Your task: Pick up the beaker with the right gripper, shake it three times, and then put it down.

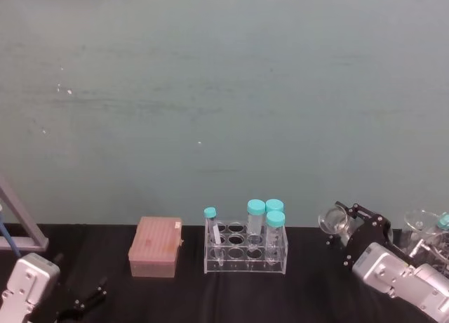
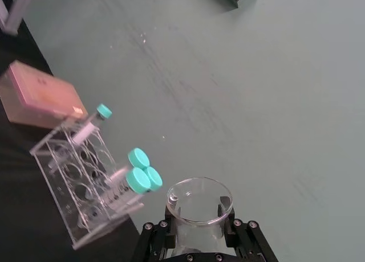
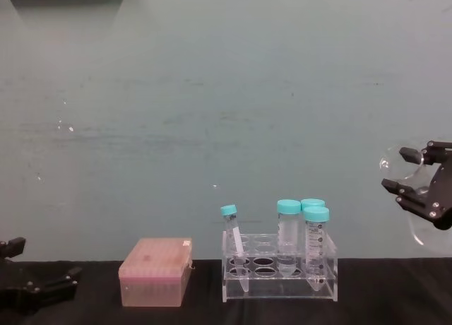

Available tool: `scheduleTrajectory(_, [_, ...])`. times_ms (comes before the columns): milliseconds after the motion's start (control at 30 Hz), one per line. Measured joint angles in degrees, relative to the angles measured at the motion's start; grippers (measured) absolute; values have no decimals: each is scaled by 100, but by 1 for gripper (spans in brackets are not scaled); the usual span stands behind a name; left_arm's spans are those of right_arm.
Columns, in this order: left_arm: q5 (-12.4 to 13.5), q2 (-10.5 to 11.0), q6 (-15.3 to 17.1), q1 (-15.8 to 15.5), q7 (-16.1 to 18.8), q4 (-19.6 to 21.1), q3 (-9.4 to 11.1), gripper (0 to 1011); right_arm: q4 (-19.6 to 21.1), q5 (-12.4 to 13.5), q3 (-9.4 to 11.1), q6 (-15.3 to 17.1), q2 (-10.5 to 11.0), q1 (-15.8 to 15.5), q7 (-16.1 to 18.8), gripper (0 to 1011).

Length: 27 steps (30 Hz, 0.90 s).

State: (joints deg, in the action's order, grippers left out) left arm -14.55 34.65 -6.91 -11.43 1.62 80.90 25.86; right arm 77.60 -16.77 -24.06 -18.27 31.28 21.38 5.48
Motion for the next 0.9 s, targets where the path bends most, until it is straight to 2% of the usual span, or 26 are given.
scheduleTrajectory(333, [0,0,0,0,0,0,0,1000,-193,-636,-39,-142,-57,95,-278,453])
scheduleTrajectory(400, [0,0,0,0,0,0,0,1000,-206,-660,-34,-152,-78,101,-284,453])
scheduleTrajectory(433, [0,0,0,0,0,0,0,1000,-209,-557,3,-151,-114,97,-216,453])
scheduleTrajectory(467, [0,0,0,0,0,0,0,1000,-202,-427,44,-142,-140,85,-145,453])
scheduleTrajectory(500, [0,0,0,0,0,0,0,1000,-146,-16,164,-22,-221,35,137,453])
scheduleTrajectory(533, [0,0,0,0,0,0,0,1000,-146,-16,164,-22,-221,35,137,453])
scheduleTrajectory(567, [0,0,0,0,0,0,0,1000,-69,497,302,188,-319,-31,474,453])
scheduleTrajectory(600, [0,0,0,0,0,0,0,1000,-27,778,376,334,-378,-68,652,453])
scheduleTrajectory(633, [1,0,0,0,0,0,0,1000,62,1318,537,658,-490,-138,981,453])
scheduleTrajectory(667, [1,0,0,0,0,0,0,1000,104,1570,609,843,-549,-177,1127,453])
scheduleTrajectory(700, [0,0,0,0,0,0,0,1000,189,1966,745,1175,-662,-238,1364,453])
scheduleTrajectory(800, [0,0,0,0,0,0,0,1000,270,2424,883,1600,-793,-311,1602,453])
scheduleTrajectory(833, [0,0,0,0,0,0,0,1000,304,2671,945,1808,-850,-341,1711,453])
scheduleTrajectory(900, [0,0,0,0,0,0,0,1000,340,2899,999,2006,-900,-371,1808,453])
